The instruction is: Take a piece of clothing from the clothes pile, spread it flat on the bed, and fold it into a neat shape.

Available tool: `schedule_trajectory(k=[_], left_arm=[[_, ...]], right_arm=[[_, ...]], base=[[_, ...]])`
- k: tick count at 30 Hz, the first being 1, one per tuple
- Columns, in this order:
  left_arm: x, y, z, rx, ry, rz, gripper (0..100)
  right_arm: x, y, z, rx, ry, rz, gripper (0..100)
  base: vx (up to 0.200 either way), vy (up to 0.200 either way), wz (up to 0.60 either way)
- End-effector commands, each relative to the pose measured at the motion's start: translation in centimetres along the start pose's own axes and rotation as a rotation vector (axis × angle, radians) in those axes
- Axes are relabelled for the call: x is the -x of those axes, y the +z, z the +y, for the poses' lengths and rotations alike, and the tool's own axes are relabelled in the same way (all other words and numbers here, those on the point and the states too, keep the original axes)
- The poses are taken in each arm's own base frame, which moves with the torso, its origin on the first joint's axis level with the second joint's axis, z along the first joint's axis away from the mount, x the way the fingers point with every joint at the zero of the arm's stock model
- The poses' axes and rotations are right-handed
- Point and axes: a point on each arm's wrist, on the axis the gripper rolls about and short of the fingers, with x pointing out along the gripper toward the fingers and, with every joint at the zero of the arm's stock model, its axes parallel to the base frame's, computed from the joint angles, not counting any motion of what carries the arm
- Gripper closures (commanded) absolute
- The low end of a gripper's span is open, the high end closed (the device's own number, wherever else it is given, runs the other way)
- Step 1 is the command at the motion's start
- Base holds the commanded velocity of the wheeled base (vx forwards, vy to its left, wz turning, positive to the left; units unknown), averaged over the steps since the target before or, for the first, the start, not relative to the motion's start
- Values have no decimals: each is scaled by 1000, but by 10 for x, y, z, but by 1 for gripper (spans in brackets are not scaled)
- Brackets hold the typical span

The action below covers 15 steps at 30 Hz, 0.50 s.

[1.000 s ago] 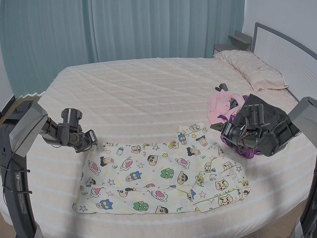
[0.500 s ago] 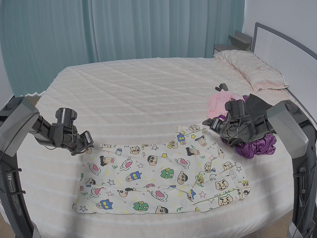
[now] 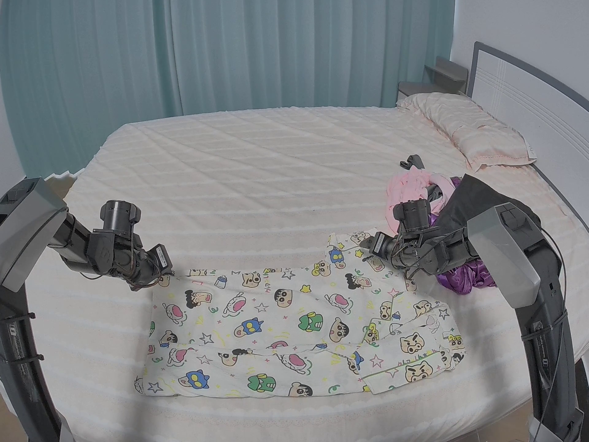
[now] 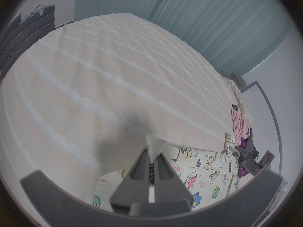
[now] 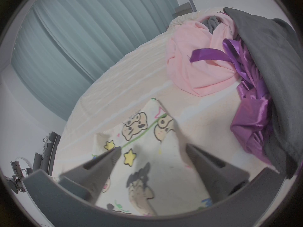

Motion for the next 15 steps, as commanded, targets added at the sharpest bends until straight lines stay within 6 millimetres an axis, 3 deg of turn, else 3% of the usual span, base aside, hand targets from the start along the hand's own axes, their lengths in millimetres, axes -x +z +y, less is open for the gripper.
schedule_trajectory(k=[1,9,15], left_arm=[[1,0,-1,-1,-2,-2,100],[1,2,-1,1,-4,-8,100],[6,5,-4,-3,-12,-25,100]], right_arm=[[-3,-2,-6,6,-16,11,100],[7,9,-15,-15,-26,-9,100],[24,18,-11,-21,15,-53,100]], base=[[0,0,0],[0,0,0],[0,0,0]])
